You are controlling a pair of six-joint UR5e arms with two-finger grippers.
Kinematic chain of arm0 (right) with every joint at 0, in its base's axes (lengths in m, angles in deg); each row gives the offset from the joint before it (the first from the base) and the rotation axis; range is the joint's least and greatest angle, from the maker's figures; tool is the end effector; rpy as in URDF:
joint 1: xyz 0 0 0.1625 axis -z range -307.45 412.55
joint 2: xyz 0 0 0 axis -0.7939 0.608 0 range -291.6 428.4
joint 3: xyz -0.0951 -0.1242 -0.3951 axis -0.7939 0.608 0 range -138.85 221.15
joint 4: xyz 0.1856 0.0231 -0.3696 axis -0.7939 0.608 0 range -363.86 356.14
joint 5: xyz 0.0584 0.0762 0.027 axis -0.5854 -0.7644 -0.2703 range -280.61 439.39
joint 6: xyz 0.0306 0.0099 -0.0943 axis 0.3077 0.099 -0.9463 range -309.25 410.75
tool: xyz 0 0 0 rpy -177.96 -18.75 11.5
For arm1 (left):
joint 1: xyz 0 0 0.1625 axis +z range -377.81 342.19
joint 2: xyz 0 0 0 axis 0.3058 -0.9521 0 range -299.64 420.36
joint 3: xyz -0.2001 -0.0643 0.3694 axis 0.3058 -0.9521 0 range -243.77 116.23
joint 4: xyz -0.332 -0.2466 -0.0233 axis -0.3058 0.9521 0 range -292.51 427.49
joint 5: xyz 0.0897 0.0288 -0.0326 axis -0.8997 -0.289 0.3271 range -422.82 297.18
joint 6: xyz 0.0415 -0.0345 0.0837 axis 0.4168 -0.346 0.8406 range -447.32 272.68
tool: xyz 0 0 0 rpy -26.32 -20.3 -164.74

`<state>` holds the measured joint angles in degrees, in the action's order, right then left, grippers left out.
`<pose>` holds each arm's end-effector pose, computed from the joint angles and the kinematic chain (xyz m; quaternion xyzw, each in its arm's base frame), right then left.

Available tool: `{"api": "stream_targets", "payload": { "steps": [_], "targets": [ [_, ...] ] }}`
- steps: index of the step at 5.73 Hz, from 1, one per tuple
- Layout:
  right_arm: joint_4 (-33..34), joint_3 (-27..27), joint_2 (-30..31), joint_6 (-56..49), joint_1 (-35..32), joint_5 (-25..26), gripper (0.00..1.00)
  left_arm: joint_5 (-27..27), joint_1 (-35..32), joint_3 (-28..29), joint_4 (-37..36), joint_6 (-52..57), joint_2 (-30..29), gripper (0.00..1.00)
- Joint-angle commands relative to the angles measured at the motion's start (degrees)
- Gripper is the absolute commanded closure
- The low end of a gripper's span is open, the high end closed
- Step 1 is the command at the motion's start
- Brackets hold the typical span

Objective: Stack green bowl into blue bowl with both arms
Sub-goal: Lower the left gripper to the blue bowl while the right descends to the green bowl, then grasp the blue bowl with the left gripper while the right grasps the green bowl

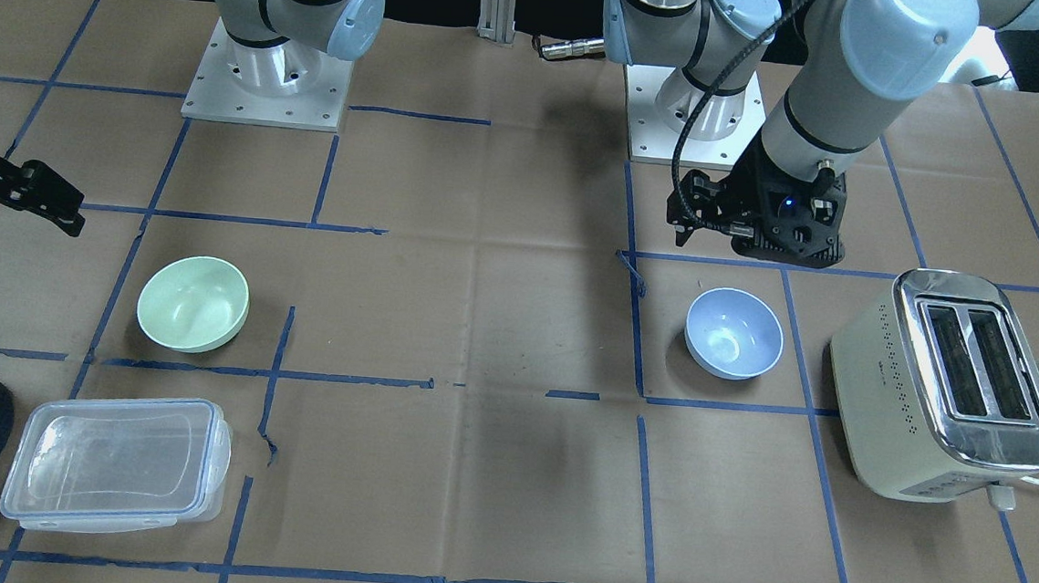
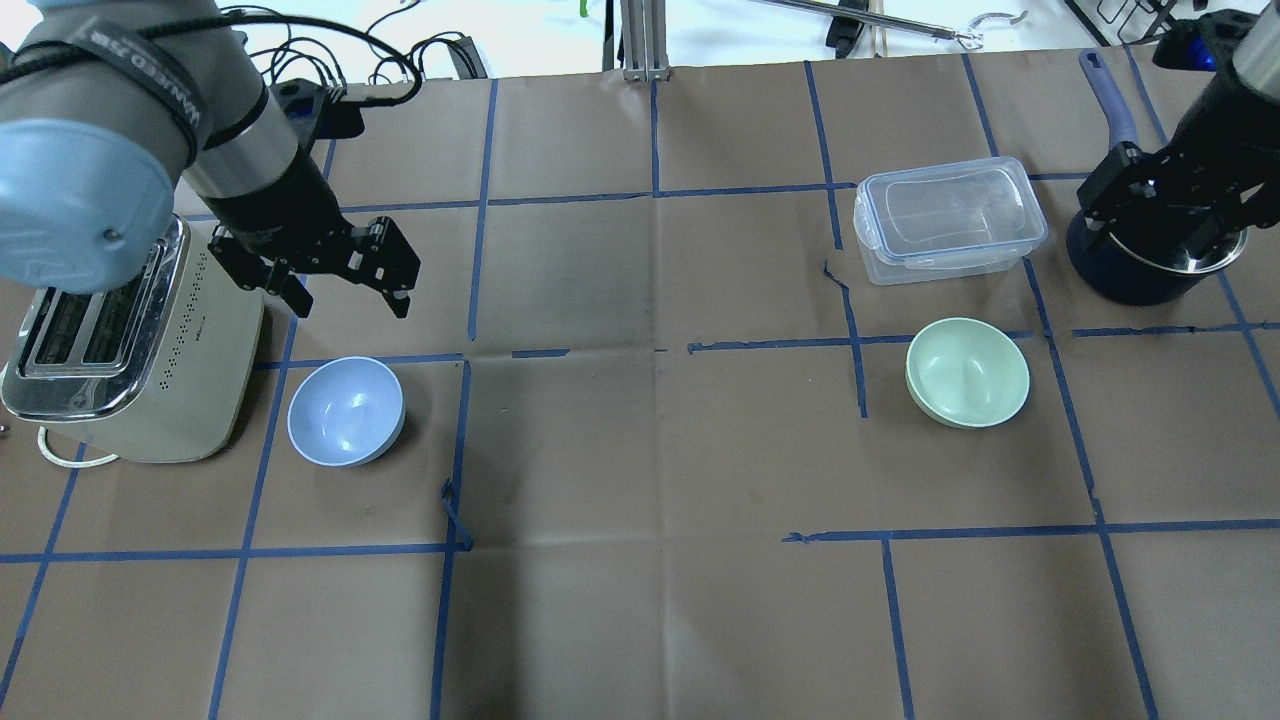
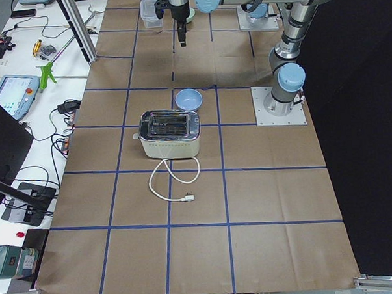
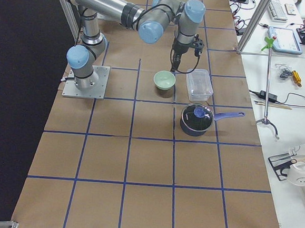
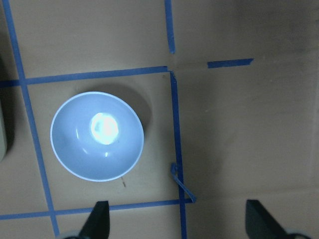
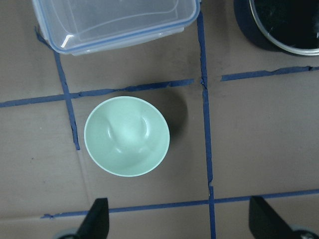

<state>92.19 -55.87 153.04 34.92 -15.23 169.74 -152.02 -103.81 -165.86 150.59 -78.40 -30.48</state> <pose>-0.0702 -0.5232 0.3915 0.0555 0.9969 0.0531 0.0151 -0.1011 -0.4854 0.3902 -0.0425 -0.9977 -0.0513 0.0128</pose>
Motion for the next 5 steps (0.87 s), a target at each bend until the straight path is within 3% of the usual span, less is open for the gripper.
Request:
{"api": "stream_targets", "payload": {
  "steps": [1, 3, 4, 5],
  "targets": [
    [7.89, -9.55, -0.44, 0.09, 0.28, 0.18, 0.0, -0.27, 1.98, -12.47, -15.42, 2.77, -1.51, 0.05],
    [24.09, -19.48, -2.53, 0.19, 0.1, -0.09, 0.0, -0.62, 2.33, -15.67, -21.89, 2.86, -6.86, 0.05],
    [29.49, -21.87, -4.64, -0.51, 0.02, -0.09, 0.0, -3.67, 2.33, -16.9, -24.62, 2.51, -9.5, 0.06],
    [31.63, -22.07, -6.58, -0.6, -0.07, -0.09, 0.0, -3.27, 2.42, -18.05, -26.65, 2.16, -10.75, 0.06]
  ]
}}
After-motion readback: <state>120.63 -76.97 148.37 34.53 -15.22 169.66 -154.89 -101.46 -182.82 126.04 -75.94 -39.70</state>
